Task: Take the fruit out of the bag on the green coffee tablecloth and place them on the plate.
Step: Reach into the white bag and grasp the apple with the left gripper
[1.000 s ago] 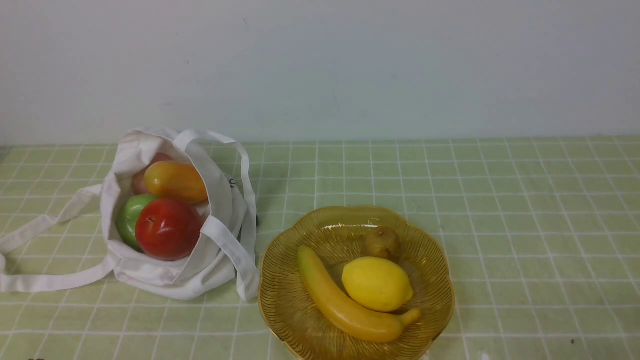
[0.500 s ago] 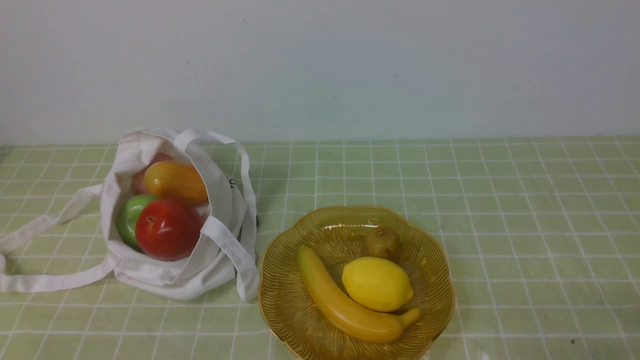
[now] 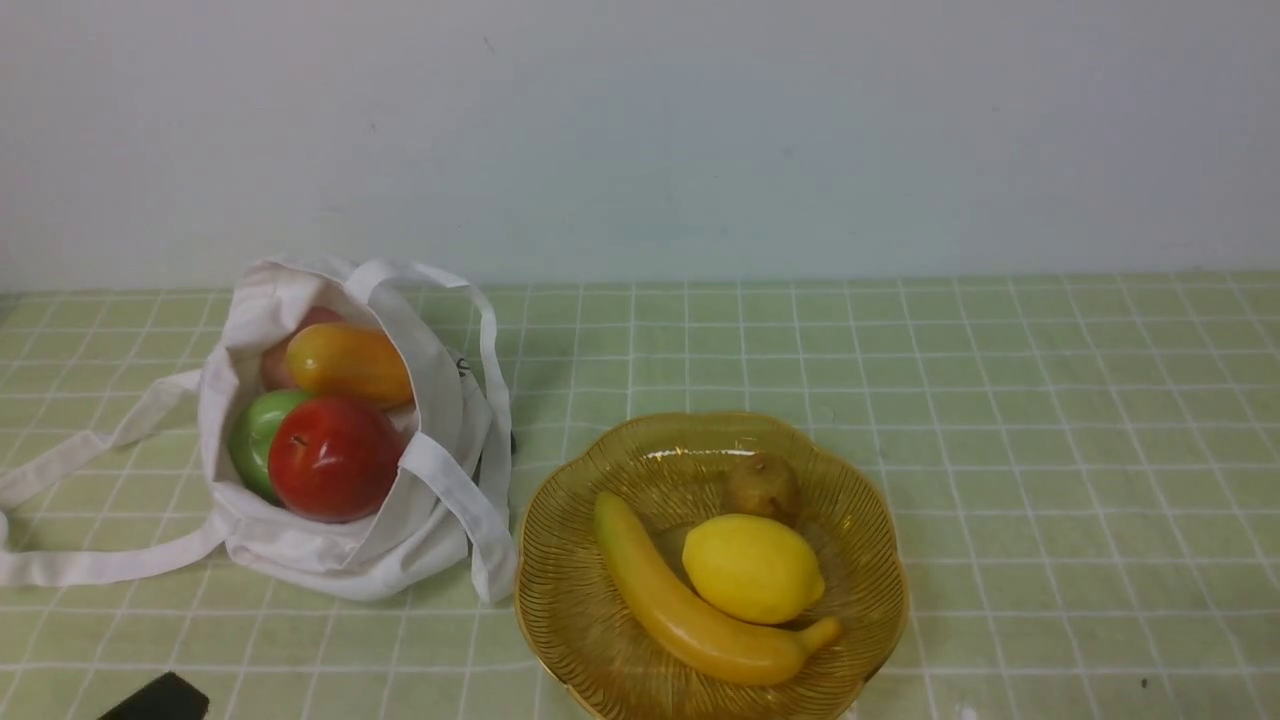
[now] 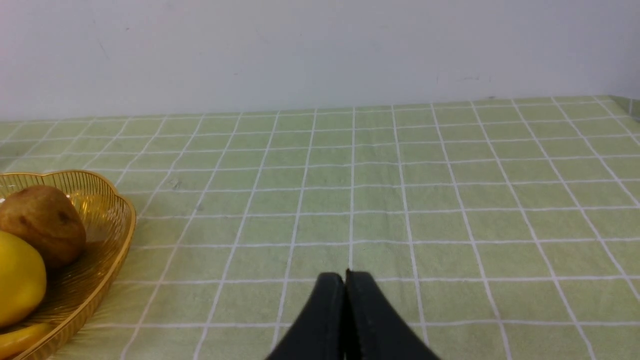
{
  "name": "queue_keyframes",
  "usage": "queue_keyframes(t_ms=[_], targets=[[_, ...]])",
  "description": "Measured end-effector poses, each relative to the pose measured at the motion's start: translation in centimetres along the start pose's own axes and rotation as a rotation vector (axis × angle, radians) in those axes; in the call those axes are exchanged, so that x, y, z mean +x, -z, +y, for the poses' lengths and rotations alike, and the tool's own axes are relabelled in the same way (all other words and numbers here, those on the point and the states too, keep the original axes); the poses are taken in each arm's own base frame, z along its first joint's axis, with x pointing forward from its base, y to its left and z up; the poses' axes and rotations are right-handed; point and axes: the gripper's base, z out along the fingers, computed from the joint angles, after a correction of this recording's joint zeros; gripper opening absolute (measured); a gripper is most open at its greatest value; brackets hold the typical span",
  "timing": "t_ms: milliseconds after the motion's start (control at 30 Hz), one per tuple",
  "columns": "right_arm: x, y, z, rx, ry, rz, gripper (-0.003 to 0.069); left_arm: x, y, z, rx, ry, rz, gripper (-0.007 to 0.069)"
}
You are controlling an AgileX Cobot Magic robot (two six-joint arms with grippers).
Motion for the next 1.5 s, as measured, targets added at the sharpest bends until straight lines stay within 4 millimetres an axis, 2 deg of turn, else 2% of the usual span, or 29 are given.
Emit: queue_keyframes(t_ms=[100,167,267,333,467,500,567,600,633,700,833,933,1000,1067,1267,1500], targets=[[0.0,0.0,0.0,0.000,0.000,0.000,-0.0015,-1.2,-0.2,-2.4,-0.067,-0.136,0.084,-0.0008],[0.0,0.0,0.0,0.000,0.000,0.000,-0.0015,-2.2,-1.0,-3.8,-0.178,-0.253,0.196,-0.0008],[0.0,0.0,0.0,0.000,0.000,0.000,-0.0015,-3.3,-2.3,-4.5,-0.313,-0.350,0.326,-0.0008],[0.0,0.0,0.0,0.000,0.000,0.000,-0.0015,-5.7,-5.0,-5.7,-0.474,-0.471,0.453,-0.0002],[0.0,0.0,0.0,0.000,0.000,0.000,-0.0015,-7.3,-7.7,-6.2,-0.548,-0.509,0.510,0.0021],[0.0,0.0,0.0,0.000,0.000,0.000,-0.0015,-8.0,-9.6,-6.1,-0.586,-0.518,0.544,0.0051],[0.0,0.0,0.0,0.000,0.000,0.000,-0.0015,-8.9,-12.0,-6.1,-0.615,-0.529,0.577,0.0116],[0.0,0.0,0.0,0.000,0.000,0.000,-0.0015,-9.2,-13.2,-5.9,-0.627,-0.532,0.596,0.0154],[0.0,0.0,0.0,0.000,0.000,0.000,-0.0015,-9.2,-13.6,-5.7,-0.634,-0.532,0.608,0.0154],[0.0,0.0,0.0,0.000,0.000,0.000,-0.0015,-9.7,-16.3,-4.9,-0.648,-0.554,0.646,0.0264],[0.0,0.0,0.0,0.000,0.000,0.000,-0.0015,-10.2,-19.9,-3.8,-0.649,-0.601,0.685,0.0470],[0.0,0.0,0.0,0.000,0.000,0.000,-0.0015,-10.4,-21.7,-3.0,-0.642,-0.628,0.681,0.0605],[0.0,0.0,0.0,0.000,0.000,0.000,-0.0015,-10.4,-22.4,-2.6,-0.636,-0.647,0.678,0.0657],[0.0,0.0,0.0,0.000,0.000,0.000,-0.0015,-10.4,-22.8,-2.2,-0.631,-0.659,0.671,0.0678],[0.0,0.0,0.0,0.000,0.000,0.000,-0.0015,-10.2,-24.4,-0.9,-0.630,-0.670,0.649,0.0682],[0.0,0.0,0.0,0.000,0.000,0.000,-0.0015,-9.2,-26.1,1.7,-0.665,-0.647,0.694,0.0672]])
